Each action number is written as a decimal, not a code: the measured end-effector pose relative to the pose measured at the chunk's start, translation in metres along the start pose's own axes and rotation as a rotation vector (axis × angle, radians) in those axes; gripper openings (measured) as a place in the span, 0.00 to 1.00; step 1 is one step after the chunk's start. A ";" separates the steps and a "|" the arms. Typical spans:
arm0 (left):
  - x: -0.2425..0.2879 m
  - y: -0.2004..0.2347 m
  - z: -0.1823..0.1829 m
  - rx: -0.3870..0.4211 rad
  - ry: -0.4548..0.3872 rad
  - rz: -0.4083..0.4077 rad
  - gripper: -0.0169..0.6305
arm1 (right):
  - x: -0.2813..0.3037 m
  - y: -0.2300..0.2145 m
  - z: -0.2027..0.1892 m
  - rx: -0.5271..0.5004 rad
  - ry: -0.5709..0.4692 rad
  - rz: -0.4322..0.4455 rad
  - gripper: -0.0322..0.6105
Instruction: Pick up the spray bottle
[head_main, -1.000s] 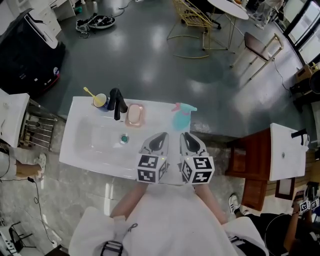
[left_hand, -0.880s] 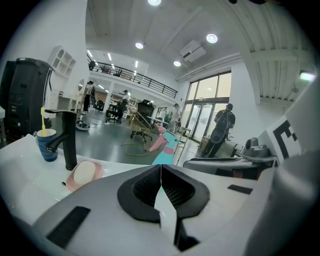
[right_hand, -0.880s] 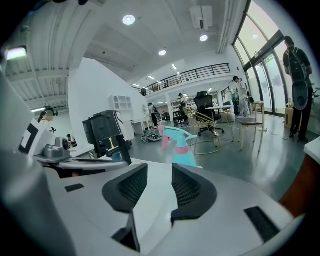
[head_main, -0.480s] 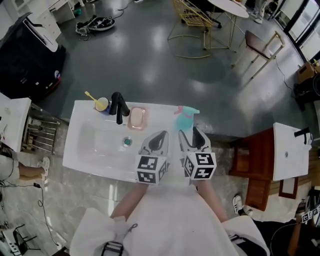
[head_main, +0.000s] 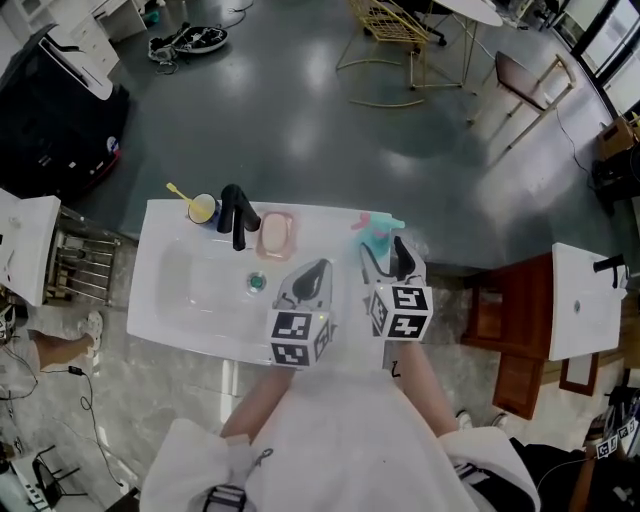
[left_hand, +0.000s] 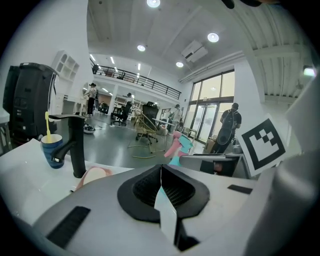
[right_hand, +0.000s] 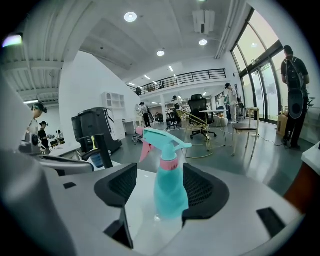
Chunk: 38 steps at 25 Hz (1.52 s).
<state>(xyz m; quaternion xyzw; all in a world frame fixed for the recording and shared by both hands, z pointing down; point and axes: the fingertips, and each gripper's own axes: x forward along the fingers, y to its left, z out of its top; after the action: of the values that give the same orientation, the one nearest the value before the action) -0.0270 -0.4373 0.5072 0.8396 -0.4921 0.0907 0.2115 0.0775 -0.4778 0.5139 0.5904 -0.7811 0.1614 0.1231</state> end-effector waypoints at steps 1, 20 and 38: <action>0.000 0.003 0.000 -0.002 0.003 0.004 0.07 | 0.003 0.000 0.000 -0.005 0.002 -0.007 0.48; 0.012 0.034 -0.014 -0.029 0.062 0.015 0.07 | 0.049 -0.023 -0.011 -0.050 0.051 -0.083 0.48; 0.013 0.046 -0.021 -0.035 0.080 0.032 0.07 | 0.070 -0.023 -0.005 -0.092 0.041 -0.054 0.48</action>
<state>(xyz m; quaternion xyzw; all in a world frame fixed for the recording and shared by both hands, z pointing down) -0.0588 -0.4575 0.5426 0.8236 -0.4981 0.1189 0.2440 0.0805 -0.5430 0.5476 0.6016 -0.7688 0.1341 0.1703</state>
